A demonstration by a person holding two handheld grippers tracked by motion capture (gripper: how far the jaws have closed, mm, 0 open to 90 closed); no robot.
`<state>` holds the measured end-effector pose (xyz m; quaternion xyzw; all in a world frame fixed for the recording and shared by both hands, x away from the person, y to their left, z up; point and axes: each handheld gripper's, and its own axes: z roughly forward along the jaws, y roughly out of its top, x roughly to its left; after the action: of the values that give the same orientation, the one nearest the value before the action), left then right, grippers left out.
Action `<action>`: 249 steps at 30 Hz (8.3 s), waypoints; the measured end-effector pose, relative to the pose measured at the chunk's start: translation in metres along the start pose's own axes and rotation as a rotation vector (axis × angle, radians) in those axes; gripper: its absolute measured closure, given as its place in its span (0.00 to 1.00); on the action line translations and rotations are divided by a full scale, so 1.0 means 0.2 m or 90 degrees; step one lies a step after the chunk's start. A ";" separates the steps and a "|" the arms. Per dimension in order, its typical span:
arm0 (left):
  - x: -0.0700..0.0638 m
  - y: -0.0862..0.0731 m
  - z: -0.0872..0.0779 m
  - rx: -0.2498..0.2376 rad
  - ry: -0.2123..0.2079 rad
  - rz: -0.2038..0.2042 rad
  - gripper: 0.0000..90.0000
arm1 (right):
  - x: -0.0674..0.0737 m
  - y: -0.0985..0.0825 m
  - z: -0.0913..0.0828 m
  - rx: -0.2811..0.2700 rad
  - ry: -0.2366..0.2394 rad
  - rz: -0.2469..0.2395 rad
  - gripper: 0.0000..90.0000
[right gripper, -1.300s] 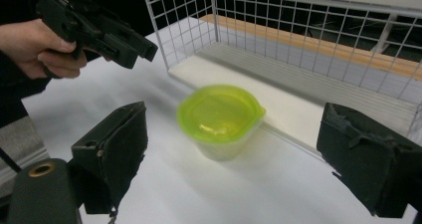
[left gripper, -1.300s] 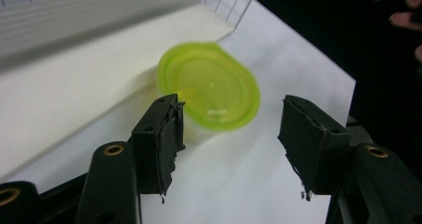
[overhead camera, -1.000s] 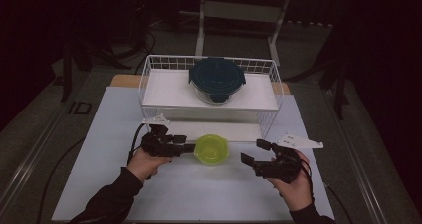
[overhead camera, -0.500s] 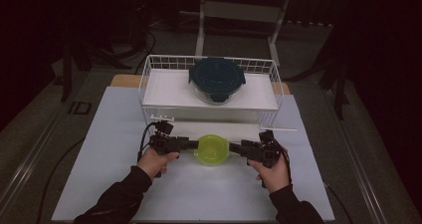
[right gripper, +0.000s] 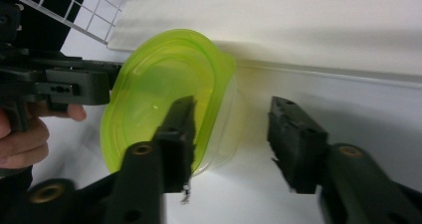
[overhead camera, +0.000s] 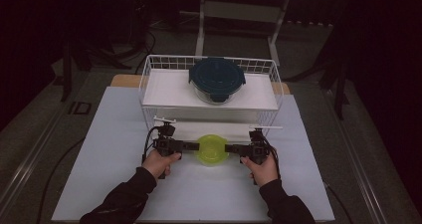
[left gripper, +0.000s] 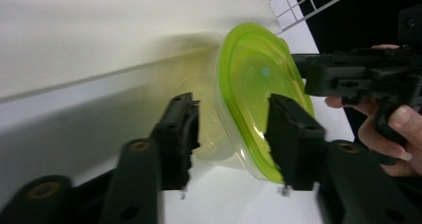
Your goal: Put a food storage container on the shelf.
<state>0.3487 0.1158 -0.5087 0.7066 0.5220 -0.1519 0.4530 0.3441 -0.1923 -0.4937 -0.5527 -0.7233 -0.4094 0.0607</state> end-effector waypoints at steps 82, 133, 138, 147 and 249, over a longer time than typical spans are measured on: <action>-0.60 0.00 -0.53 -0.073 -0.036 0.163 0.89 | 0.51 0.03 -0.50 -0.057 0.089 -0.130 0.90; -0.78 0.74 -0.65 -0.156 -0.012 0.149 0.90 | 0.62 0.83 -0.69 -0.144 0.050 -0.144 0.89; -0.76 0.77 -0.64 -0.158 -0.017 0.138 0.90 | 0.61 0.86 -0.68 -0.136 0.045 -0.136 0.89; -0.74 0.80 -0.62 -0.162 -0.021 0.123 0.86 | 0.62 0.90 -0.67 -0.125 0.048 -0.122 0.85; -0.42 -0.34 -0.38 -0.195 0.016 0.424 0.01 | 0.16 -0.20 -0.41 -0.166 0.035 -0.239 0.23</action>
<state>0.2352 0.1293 -0.4432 0.7633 0.2858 0.0924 0.5720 0.2677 -0.2246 -0.4435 -0.4007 -0.7526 -0.5180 -0.0687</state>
